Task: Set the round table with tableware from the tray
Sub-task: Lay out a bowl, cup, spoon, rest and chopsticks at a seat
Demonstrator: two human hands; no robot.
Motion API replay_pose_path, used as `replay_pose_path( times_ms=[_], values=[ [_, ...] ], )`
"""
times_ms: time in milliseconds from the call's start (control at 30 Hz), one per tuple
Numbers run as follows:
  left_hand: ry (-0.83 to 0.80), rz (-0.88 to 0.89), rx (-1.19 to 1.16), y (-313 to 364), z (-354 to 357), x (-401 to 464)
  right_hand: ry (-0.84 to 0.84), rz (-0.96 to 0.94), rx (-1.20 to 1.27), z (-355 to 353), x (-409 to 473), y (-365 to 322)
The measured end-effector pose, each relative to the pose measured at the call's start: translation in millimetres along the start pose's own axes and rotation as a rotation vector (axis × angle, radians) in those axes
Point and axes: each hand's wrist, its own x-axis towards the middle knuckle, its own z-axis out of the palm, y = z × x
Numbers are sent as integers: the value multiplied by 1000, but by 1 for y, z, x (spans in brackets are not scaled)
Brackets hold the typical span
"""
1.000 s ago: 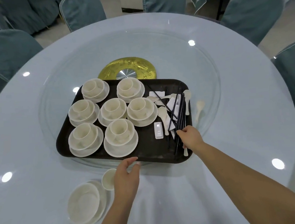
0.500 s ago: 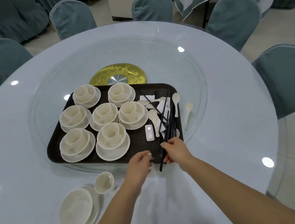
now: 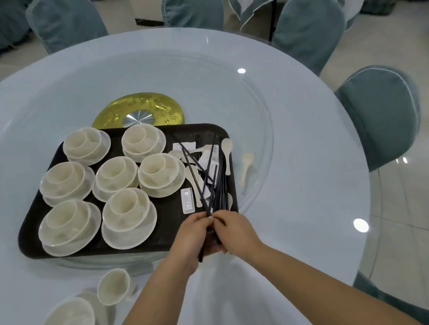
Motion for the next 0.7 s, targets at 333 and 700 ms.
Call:
replay_pose_path(
  times_ms=[333, 700],
  values=[
    [195, 121, -231, 12, 12, 27, -42, -190, 8, -17, 25, -1],
    [192, 210, -127, 4, -9, 21, 290, 351, -46, -71, 142, 57]
  ],
)
